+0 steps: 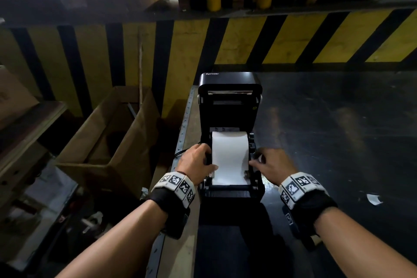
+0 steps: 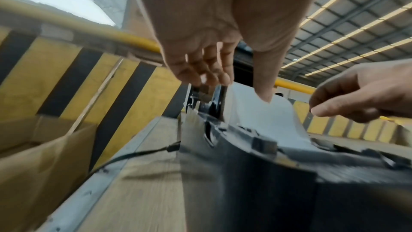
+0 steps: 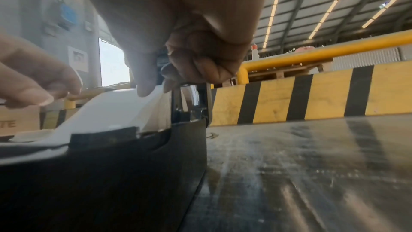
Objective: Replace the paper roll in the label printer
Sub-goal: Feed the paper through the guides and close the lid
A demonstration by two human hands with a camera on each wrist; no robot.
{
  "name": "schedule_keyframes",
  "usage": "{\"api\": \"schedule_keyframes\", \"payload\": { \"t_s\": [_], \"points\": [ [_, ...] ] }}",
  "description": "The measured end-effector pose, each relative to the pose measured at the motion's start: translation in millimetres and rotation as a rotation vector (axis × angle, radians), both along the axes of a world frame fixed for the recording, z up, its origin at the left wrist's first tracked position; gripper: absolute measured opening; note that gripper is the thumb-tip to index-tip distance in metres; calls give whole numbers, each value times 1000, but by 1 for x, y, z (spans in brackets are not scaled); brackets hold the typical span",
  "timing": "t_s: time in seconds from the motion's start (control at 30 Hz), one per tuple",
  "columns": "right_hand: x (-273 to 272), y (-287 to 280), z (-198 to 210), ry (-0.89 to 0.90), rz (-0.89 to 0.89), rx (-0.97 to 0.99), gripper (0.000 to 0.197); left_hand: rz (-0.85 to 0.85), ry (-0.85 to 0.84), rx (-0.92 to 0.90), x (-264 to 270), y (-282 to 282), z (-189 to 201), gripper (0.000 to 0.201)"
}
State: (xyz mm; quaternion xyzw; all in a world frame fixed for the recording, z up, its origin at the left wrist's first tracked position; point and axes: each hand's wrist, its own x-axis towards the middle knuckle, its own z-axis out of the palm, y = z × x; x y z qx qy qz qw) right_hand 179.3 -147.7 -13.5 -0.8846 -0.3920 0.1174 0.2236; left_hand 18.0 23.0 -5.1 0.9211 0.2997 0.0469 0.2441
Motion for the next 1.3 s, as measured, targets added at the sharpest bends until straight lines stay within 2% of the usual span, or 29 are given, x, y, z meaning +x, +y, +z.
{"api": "schedule_keyframes", "payload": {
  "t_s": [0.07,0.13,0.2,0.27,0.53,0.77,1.0,1.3],
  "points": [
    [-7,-6,3,4,155,-57,26,-145,0,79,-8,-5,-1,36],
    [-16,-8,0,-3,298,-163,28,-255,90,104,-11,-9,-5,35],
    [-21,-9,-4,-41,356,-217,31,-301,178,111,-11,-9,-10,34],
    [-23,-9,-5,-63,365,-222,30,-324,212,113,-13,-9,-11,32],
    [-21,-7,4,-43,399,-263,28,-376,166,105,-15,-4,-13,25],
    [-15,-2,4,-126,482,-336,28,-357,120,89,-10,-4,-18,21],
    [-14,-4,1,-173,534,-320,25,-337,134,89,-8,-4,-19,27],
    [-6,5,-1,-163,584,-362,30,-430,172,155,-3,-2,-21,27]
  ]
}}
